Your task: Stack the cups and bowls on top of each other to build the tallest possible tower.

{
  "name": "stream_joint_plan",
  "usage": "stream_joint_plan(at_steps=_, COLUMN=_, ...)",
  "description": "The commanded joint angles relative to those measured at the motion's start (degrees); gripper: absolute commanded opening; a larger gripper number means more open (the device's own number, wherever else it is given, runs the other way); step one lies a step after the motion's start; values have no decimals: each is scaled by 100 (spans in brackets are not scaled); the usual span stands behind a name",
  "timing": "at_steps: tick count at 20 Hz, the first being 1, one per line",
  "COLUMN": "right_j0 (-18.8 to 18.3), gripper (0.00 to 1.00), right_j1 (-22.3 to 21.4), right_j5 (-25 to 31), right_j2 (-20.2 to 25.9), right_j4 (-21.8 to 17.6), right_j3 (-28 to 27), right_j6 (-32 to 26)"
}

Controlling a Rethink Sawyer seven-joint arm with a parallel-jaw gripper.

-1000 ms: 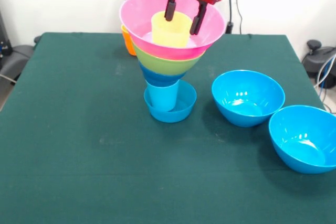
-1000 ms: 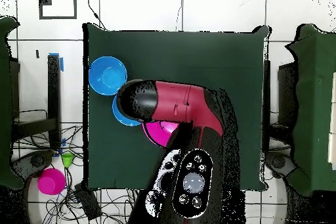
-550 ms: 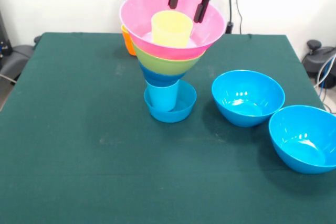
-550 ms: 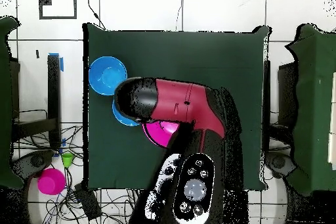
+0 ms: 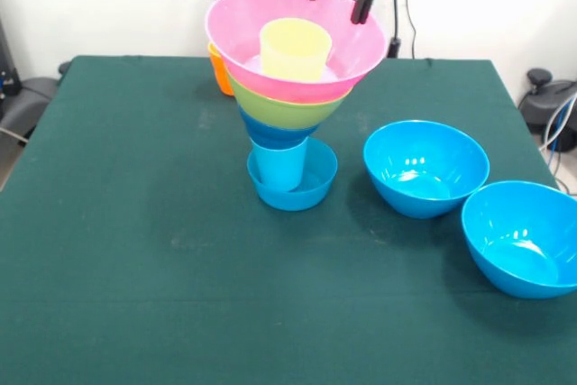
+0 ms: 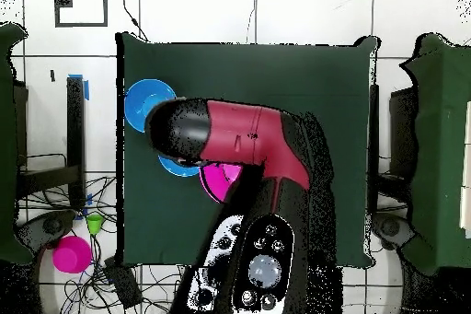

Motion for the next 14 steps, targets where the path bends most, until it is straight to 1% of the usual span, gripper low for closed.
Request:
stream_joint_plan(at_steps=1, right_j0=426, gripper=100, right_j1=171, right_j5=784, right_j2=251, right_j4=275, right_j3=-113, right_j6=1247)
stream_joint_plan(at_steps=3, right_j0=566, gripper=100, right_j1=166, right_j5=862, right_j2=162, right_j4=332, right_j3=-114, right_j6=1432)
stream_joint_plan(at_steps=6, right_j0=755, gripper=100, right_j1=166, right_j5=821, right_j2=23, right_j4=430, right_j3=-21, right_j6=1612)
stream_joint_plan(at_steps=14, right_j0=1005, gripper=100, right_j1=398, right_j5=502, right_j2=-140, right_j4=795, right_j3=157, right_j6=1917)
